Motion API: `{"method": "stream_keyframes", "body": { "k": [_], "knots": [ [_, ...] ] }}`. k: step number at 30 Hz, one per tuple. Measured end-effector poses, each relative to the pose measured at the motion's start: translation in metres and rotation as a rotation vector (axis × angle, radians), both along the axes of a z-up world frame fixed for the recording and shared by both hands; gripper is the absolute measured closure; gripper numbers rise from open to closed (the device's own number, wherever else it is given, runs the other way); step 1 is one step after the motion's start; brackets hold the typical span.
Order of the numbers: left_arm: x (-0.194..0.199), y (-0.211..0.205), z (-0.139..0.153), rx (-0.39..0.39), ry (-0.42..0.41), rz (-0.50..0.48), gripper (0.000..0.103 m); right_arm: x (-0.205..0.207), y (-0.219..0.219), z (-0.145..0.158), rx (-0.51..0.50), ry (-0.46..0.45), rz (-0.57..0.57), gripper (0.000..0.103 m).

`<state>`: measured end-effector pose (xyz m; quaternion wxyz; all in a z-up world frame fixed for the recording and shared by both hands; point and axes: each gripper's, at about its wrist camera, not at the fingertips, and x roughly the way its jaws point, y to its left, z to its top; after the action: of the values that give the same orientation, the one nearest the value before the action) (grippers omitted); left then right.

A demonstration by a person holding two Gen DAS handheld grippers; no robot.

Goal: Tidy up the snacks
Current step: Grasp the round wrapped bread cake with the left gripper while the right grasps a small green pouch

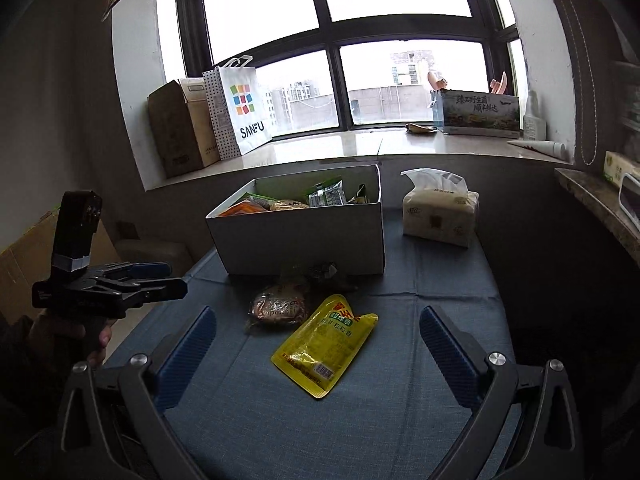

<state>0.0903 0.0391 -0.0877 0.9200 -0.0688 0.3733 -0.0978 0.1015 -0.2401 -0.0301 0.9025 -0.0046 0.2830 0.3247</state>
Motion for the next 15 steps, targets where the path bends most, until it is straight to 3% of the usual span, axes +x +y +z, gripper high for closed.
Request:
{"method": "stream_keyframes", "body": {
  "k": [2, 8, 15],
  "knots": [
    [0.024, -0.009, -0.016, 0.056, 0.049, -0.062, 0.000, 0.001, -0.001, -0.002, 0.002, 0.008, -0.005, 0.000],
    [0.088, -0.013, -0.063, 0.106, 0.171, -0.191, 0.000, 0.001, -0.006, -0.006, 0.003, 0.017, -0.013, 0.000],
    [0.111, -0.020, -0.088, 0.136, 0.220, -0.268, 0.000, 0.007, -0.012, -0.014, 0.002, 0.043, -0.037, 0.000]
  ]
}}
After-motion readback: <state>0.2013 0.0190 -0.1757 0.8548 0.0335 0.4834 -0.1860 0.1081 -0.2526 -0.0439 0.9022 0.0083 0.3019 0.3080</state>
